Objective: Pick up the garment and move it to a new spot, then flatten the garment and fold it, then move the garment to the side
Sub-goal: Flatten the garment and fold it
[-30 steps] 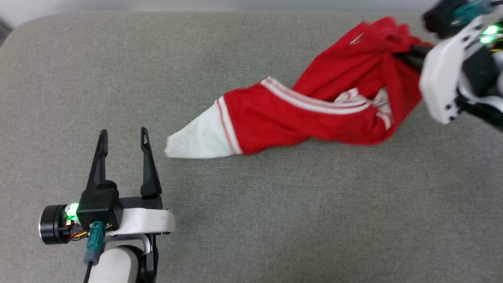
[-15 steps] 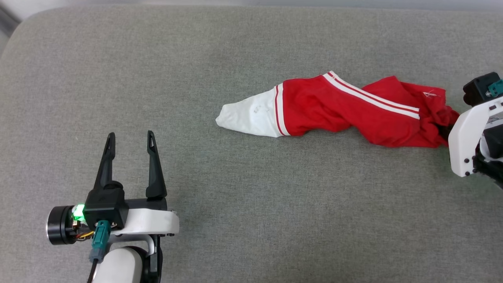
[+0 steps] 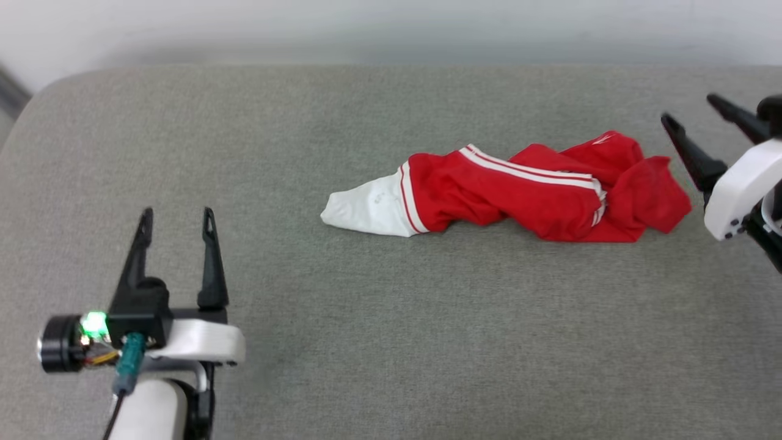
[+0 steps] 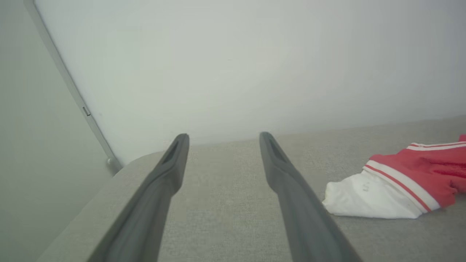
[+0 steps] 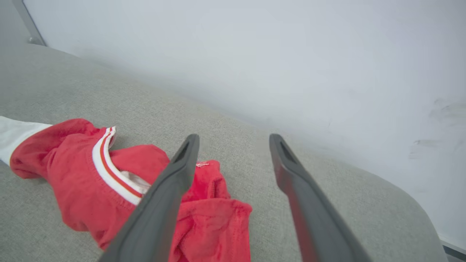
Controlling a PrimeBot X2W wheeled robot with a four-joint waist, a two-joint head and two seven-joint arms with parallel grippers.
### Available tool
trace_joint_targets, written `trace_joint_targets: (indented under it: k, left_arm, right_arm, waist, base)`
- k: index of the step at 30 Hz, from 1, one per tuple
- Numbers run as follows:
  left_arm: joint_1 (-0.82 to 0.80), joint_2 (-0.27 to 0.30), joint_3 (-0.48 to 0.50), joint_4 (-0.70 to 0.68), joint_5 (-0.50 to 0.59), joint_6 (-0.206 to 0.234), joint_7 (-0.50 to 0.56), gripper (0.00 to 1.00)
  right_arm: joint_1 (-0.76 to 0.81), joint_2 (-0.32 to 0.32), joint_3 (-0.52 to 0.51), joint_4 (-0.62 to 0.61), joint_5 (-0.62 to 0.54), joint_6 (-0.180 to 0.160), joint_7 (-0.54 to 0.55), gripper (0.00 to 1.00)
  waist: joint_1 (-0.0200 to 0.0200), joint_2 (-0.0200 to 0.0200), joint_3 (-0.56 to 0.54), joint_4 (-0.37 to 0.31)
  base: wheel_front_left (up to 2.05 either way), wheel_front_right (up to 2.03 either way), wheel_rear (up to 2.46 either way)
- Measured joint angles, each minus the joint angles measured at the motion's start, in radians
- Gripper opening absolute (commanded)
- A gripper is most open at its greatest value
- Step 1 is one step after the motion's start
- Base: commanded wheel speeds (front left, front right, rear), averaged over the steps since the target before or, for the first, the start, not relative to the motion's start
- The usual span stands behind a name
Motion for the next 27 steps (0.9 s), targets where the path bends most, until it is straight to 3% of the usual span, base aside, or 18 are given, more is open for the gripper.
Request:
trace_joint_targets:
  k: [3,8,12,16,17,22,27]
  left_arm:
    - [-0.045,0.035,0.000,0.033,0.005,-0.031,0.000,1.00]
    - [-0.167,0.099,-0.013,0.097,0.010,-0.092,0.053,1.00]
    - [-0.270,0.136,-0.043,0.138,0.010,-0.160,0.135,1.00]
    - [-0.389,0.178,-0.070,0.173,-0.002,-0.233,0.232,1.00]
    - [-0.475,0.199,-0.108,0.202,-0.029,-0.277,0.338,1.00]
    - [-0.618,0.236,-0.215,0.242,-0.151,-0.301,0.557,1.00]
    - [-0.741,0.318,-0.436,0.242,-0.383,-0.303,0.799,1.00]
  right_arm:
    - [0.016,0.017,-0.108,-0.027,-0.051,0.000,-0.016,1.00]
    - [0.155,0.065,-0.446,-0.195,-0.257,0.000,-0.019,1.00]
    - [0.361,0.147,-0.704,-0.352,-0.446,0.000,-0.019,1.00]
    - [0.539,0.245,-0.870,-0.509,-0.587,0.000,-0.019,1.00]
    - [0.637,0.297,-0.923,-0.600,-0.658,0.000,-0.019,1.00]
    - [0.713,0.351,-0.951,-0.683,-0.717,0.000,-0.017,1.00]
    - [0.719,0.364,-0.944,-0.718,-0.735,0.000,-0.005,1.00]
  waist:
    - [0.0000,0.0000,-0.017,-0.015]
    - [0.0000,0.0000,-0.032,-0.042]
    - [0.0000,0.0000,-0.036,-0.061]
    - [-0.0001,0.0000,-0.033,-0.074]
    - [0.0000,0.0000,-0.025,-0.083]
    - [0.0000,0.0000,-0.004,-0.100]
    - [0.0000,0.0000,0.025,-0.118]
  base:
    - [0.00,0.00,0.00]
    - [0.00,0.00,0.00]
    - [0.00,0.00,0.00]
    - [0.00,0.00,0.00]
    - [0.00,0.00,0.00]
    - [0.00,0.00,0.00]
    - [0.00,0.00,0.00]
